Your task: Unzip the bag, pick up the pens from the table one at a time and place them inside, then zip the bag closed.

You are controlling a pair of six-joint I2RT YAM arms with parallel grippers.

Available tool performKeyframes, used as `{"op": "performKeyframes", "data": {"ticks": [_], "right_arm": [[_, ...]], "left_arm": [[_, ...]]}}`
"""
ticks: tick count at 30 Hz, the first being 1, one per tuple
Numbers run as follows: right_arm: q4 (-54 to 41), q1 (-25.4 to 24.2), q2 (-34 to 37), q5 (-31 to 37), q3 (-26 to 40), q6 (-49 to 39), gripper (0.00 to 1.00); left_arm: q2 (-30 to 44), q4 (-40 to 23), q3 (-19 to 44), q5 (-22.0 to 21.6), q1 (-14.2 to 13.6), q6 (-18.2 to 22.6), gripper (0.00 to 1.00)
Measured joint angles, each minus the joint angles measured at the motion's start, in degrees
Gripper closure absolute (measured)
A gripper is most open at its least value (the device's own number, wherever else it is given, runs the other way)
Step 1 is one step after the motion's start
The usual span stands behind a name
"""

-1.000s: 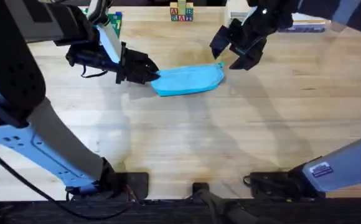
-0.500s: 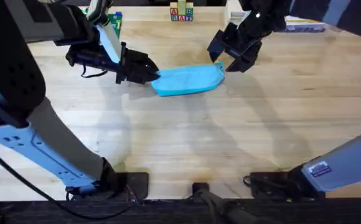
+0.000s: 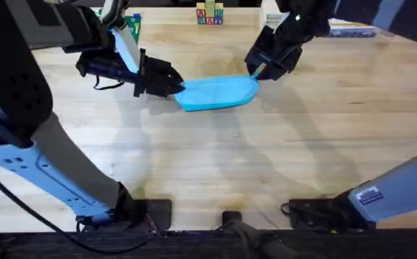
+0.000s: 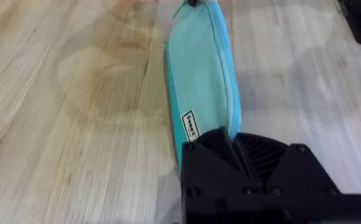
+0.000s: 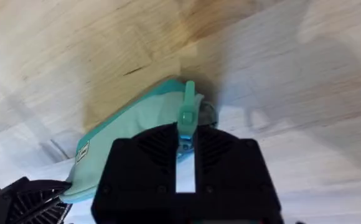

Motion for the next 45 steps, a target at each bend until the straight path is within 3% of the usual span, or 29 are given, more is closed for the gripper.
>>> {"op": "performKeyframes", "data": {"ticks": [5,6,16,28,45], "right_arm": [[-0.1,0.0,0.0,-0.1,0.0,0.0,0.892],[-0.3,0.0,0.0,-0.2,0.0,0.0,0.962],[-3.3,0.1,0.0,0.2,0.4,-0.5,0.97],[-10.2,0.9,0.0,2.1,6.2,-4.5,0.969],[-11.9,1.0,0.0,3.4,6.5,-5.3,0.968]], "left_arm": [[0.0,0.0,0.0,0.0,0.0,0.0,0.958],[0.0,0.0,0.0,0.0,0.0,0.0,0.958],[0.0,-0.2,0.0,0.1,0.0,0.0,0.958],[0.0,-0.2,0.0,0.3,0.0,0.0,0.958],[0.0,-0.2,0.0,0.7,-0.1,0.0,0.958]]}}
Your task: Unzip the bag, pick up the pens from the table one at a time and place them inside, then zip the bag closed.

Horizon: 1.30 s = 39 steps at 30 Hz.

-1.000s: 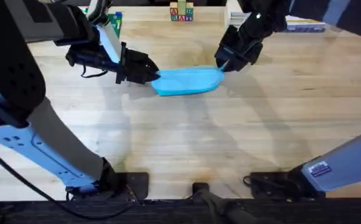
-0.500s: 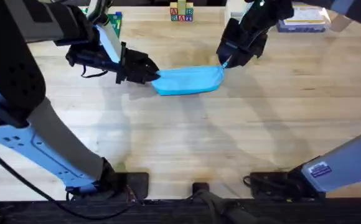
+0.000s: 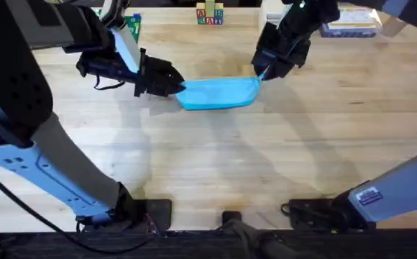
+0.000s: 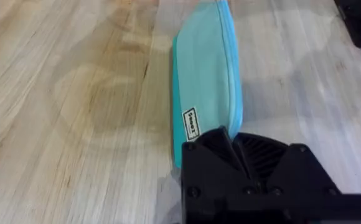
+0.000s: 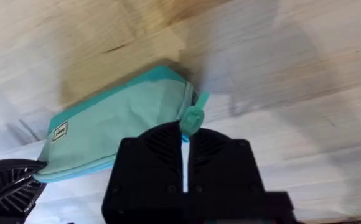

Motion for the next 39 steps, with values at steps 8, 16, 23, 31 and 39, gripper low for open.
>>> {"op": "performKeyframes", "data": {"ticks": [8,16,23,31,39], "right_arm": [[-1.4,0.0,4.4,3.4,0.9,-0.4,0.968],[-1.6,0.0,5.1,5.8,1.1,-1.1,0.968],[-1.6,0.0,6.3,6.2,1.4,-1.4,0.968],[-1.8,-1.3,8.0,5.7,1.5,-2.5,0.968],[-2.0,-1.4,8.0,5.5,1.5,-2.5,0.951]], "left_arm": [[0.0,0.0,0.0,0.0,-0.1,0.0,0.958],[0.0,0.0,0.0,0.2,-0.2,0.0,0.958],[0.0,0.0,0.0,0.3,-0.3,0.0,0.958],[0.0,0.0,0.0,0.5,-0.3,0.0,0.958],[0.0,0.0,0.0,0.6,-0.3,0.0,0.958]]}}
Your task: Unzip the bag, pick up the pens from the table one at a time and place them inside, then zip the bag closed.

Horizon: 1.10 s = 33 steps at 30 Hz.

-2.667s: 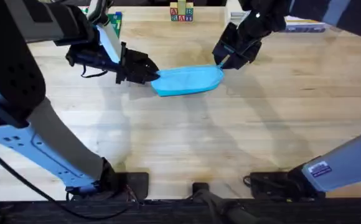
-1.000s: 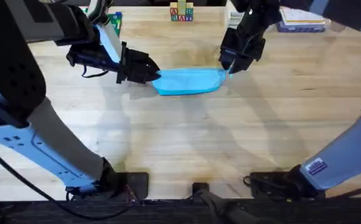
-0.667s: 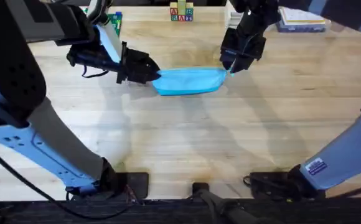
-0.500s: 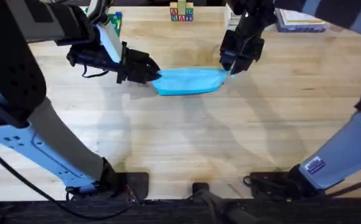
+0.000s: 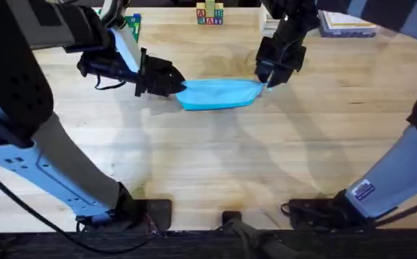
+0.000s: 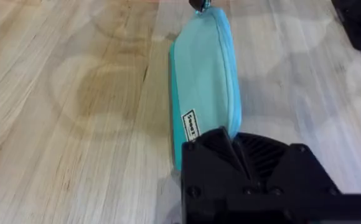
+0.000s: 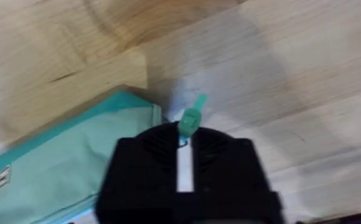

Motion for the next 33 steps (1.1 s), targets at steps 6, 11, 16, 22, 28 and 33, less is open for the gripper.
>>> {"op": "performKeyframes", "data": {"ticks": [6,11,16,22,28,33], "right_arm": [[-1.9,-2.4,-0.6,5.2,0.0,-0.9,0.132],[-2.4,-3.0,-5.6,7.1,0.0,-1.3,0.005],[-6.0,-2.9,-16.2,7.8,0.0,-1.7,0.004],[-7.7,-2.4,-22.2,7.1,0.0,-6.2,0.004],[-10.6,-0.1,-32.6,-6.5,0.0,-21.8,0.004],[-13.6,0.0,-35.8,-12.8,0.0,-27.5,0.004]], "left_arm": [[0.0,0.0,0.0,-0.6,0.2,0.0,0.958],[0.0,0.0,0.0,-0.6,0.2,0.0,0.958],[0.0,0.0,0.0,-0.6,0.2,0.0,0.958],[0.0,0.0,0.0,-0.6,0.2,0.0,0.958],[0.0,0.0,0.0,-0.6,0.2,0.0,0.958],[0.0,0.0,0.0,-0.6,0.4,0.0,0.819]]}}
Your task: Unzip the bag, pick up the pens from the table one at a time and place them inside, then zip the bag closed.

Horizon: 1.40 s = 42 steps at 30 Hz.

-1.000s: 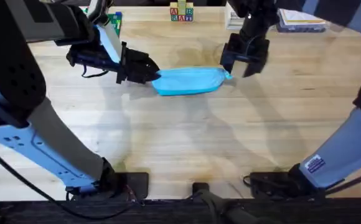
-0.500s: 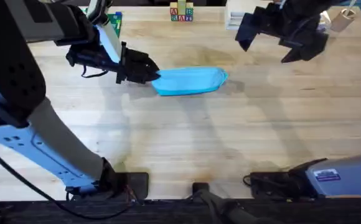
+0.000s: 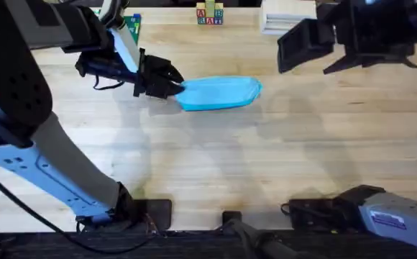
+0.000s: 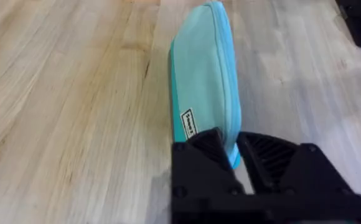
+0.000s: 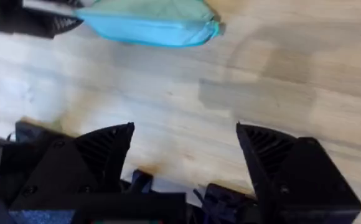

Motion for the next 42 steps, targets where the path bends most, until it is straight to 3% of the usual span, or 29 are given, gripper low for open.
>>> {"op": "performKeyframes", "data": {"ticks": [1,2,4,5,16,17,25,31,37,38,42], "right_arm": [[-1.7,0.0,-1.2,-2.2,0.0,-2.3,0.004],[-2.1,0.0,-1.5,-2.7,0.0,-2.9,0.004],[-3.0,0.0,-1.8,-3.4,0.0,-4.1,0.004],[-3.4,0.0,-1.8,-3.7,0.0,-4.6,0.004],[-5.8,0.0,-1.8,-4.6,0.0,-8.4,0.005],[-5.8,0.0,-1.9,-4.6,0.0,-9.1,0.005],[-5.9,0.0,-1.9,-4.6,0.0,-11.1,0.005],[-5.9,0.0,-1.9,-4.6,0.0,-12.6,0.005],[-5.9,0.0,-1.9,-4.6,0.0,-12.8,0.005],[-5.9,0.0,-1.9,-4.6,0.0,-12.8,0.005],[-5.9,0.0,-1.9,-4.6,0.0,-12.8,0.005]], "left_arm": [[0.0,0.0,0.0,0.0,0.4,0.1,0.486],[0.0,0.0,0.0,0.0,0.4,0.2,0.324],[0.0,0.0,0.0,0.0,0.5,-0.1,0.048],[0.0,0.0,0.0,0.0,0.5,0.0,0.019],[0.0,-3.2,0.3,0.0,0.7,0.0,0.006],[0.0,-6.4,1.5,0.0,1.2,0.0,0.005],[0.0,-13.3,5.8,0.0,2.9,0.0,0.004],[0.0,-14.6,9.7,-1.1,4.2,-0.9,0.004],[0.0,-13.5,14.8,-3.8,4.5,-6.6,0.004],[0.0,-13.3,17.4,-5.9,4.5,-11.0,0.002],[0.0,-13.7,20.7,-9.2,4.4,-18.4,0.002]]}}
